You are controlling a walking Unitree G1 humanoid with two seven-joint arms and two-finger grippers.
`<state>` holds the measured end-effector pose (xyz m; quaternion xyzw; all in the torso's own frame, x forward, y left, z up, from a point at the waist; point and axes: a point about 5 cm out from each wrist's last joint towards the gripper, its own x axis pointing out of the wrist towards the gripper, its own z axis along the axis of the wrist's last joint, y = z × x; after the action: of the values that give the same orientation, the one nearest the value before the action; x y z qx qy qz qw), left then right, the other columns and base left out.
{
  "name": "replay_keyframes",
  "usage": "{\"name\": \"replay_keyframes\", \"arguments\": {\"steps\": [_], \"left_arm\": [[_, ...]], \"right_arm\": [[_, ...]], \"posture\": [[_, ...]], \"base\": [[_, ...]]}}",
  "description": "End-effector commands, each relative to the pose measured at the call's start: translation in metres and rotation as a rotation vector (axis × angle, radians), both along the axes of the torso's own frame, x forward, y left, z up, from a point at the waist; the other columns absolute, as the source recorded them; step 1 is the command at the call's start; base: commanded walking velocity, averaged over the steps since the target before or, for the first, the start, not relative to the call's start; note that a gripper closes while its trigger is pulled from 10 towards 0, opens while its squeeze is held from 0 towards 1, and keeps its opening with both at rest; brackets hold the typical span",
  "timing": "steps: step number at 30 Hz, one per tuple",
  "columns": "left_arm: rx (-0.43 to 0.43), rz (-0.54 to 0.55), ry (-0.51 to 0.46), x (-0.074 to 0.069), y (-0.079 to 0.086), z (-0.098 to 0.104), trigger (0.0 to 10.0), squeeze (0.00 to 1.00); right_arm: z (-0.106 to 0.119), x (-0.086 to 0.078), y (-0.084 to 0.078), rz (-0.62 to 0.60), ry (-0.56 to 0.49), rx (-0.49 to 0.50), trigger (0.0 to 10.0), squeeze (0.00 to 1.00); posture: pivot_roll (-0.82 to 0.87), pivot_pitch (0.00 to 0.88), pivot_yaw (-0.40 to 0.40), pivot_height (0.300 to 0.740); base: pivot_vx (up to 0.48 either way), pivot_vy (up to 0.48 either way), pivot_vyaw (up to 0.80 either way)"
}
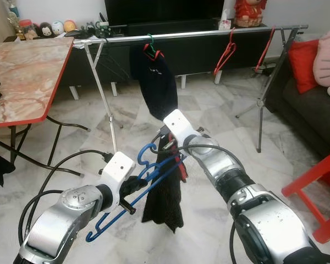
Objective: Hang hanger
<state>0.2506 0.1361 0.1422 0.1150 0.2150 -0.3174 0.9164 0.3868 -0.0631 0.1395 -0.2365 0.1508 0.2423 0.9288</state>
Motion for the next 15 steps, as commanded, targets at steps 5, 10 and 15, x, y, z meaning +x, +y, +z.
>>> {"name": "replay_keyframes", "arguments": {"steps": [5, 10, 15], "left_arm": [[0.084, 0.109, -0.004, 0.002, 0.024, 0.002, 10.0, 0.0], [0.112, 0.151, -0.027, -0.001, 0.034, 0.008, 10.0, 0.0], [0.118, 0.193, -0.044, -0.003, 0.04, 0.011, 10.0, 0.0]], "right_arm": [[0.01, 0.004, -0.006, -0.019, -0.04, 0.016, 10.0, 0.0], [0.004, 0.004, -0.015, -0.054, -0.032, -0.004, 10.0, 0.0], [0.0, 0.004, -0.023, -0.08, -0.026, -0.018, 10.0, 0.0]], "posture": [[-0.06, 0.0, -0.003, 0.74], [-0.05, 0.0, -0.005, 0.74], [-0.05, 0.0, -0.007, 0.74]], "base": [[0.0, 0.0, 0.0], [0.0, 0.0, 0.0], [0.0, 0.0, 0.0]]}}
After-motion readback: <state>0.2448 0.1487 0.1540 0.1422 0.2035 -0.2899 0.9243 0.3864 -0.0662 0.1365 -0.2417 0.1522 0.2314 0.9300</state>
